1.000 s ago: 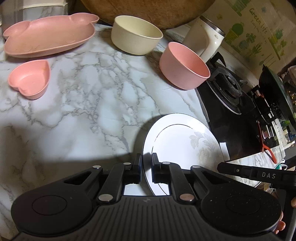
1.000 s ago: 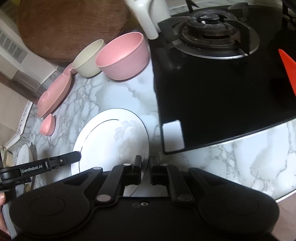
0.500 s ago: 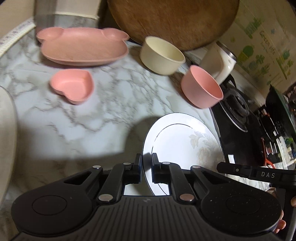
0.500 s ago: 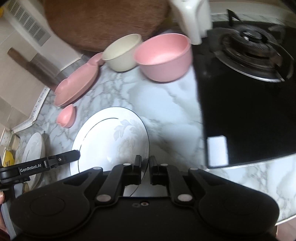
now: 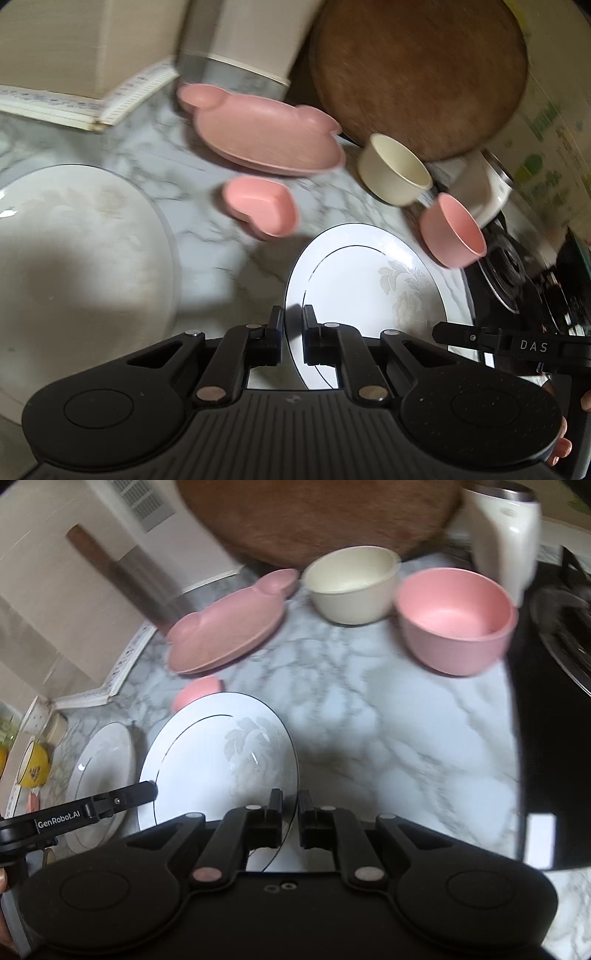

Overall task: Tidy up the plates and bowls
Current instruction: 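Carry the gold-rimmed plate with both grippers over the floral plate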

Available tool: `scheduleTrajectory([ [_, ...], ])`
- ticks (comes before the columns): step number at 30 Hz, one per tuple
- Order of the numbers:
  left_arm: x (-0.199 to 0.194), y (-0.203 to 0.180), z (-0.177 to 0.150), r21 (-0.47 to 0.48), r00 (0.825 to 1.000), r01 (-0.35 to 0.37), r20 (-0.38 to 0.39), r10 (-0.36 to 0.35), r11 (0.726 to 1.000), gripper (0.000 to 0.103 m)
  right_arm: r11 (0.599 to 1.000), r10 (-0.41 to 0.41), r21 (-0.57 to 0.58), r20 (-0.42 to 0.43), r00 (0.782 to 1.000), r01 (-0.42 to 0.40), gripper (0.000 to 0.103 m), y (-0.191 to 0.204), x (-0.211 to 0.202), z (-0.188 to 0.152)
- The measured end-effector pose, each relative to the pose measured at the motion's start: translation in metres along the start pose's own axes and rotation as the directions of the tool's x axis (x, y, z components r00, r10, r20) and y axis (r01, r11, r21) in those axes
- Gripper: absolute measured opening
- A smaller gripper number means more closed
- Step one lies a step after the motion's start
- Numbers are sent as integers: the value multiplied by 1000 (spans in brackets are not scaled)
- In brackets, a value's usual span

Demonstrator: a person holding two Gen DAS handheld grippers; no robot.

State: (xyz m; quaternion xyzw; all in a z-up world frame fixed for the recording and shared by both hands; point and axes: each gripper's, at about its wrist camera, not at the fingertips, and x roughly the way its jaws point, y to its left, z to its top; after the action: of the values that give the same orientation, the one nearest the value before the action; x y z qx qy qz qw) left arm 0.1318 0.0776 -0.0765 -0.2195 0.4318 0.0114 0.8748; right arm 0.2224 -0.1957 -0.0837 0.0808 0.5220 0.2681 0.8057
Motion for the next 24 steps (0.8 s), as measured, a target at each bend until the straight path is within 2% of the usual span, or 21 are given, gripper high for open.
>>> scheduleTrajectory([
  [12,-37,55,6,-103,994,-77,75,84,992,9,991,60,-114,-36,998,-64,9,64,29,18],
  [24,-65,119,0,-233,981,-127,115,156,964,9,971,99,-211,-87,991,-115,9,127,64,19],
])
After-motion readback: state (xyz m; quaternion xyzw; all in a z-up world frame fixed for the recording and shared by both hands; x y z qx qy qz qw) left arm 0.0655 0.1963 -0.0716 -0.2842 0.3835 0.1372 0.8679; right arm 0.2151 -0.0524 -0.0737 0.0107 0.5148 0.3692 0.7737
